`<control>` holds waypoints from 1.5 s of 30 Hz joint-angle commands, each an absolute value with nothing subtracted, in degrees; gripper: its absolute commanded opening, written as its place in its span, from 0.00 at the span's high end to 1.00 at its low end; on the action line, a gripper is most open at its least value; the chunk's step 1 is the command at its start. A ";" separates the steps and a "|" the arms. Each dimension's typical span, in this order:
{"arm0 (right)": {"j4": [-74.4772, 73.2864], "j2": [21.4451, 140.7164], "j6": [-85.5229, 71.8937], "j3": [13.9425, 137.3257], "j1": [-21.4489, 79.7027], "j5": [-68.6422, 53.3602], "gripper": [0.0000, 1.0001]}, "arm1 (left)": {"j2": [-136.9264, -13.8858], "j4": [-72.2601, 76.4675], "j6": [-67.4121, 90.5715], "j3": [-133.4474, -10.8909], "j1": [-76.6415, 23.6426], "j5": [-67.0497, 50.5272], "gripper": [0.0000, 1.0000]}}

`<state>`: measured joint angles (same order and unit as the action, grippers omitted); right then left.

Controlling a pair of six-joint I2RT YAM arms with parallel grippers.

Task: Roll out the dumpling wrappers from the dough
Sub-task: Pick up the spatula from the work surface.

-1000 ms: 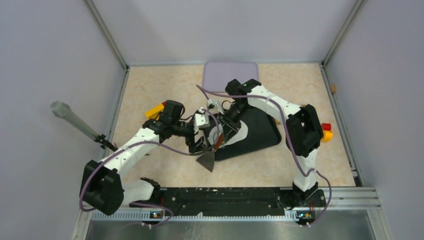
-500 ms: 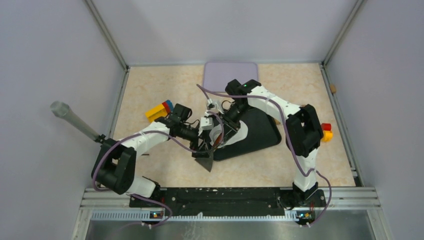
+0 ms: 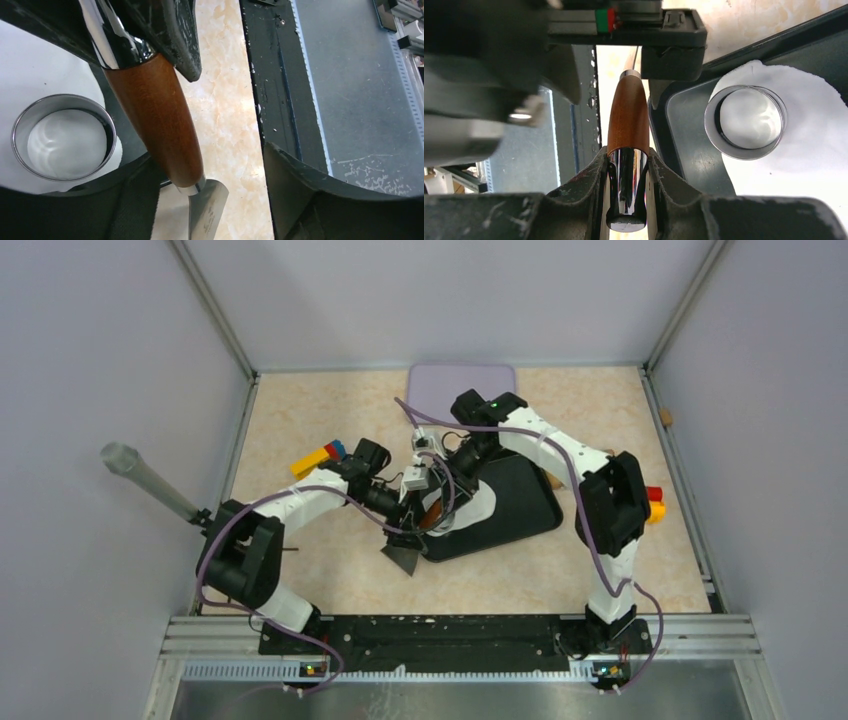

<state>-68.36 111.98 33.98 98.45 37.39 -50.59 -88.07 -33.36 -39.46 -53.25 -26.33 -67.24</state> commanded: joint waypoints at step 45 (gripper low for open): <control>-31.72 103.89 15.28 81.59 38.27 -61.69 0.68 | -81.01 -22.96 -17.92 -57.28 -26.22 -62.09 1.00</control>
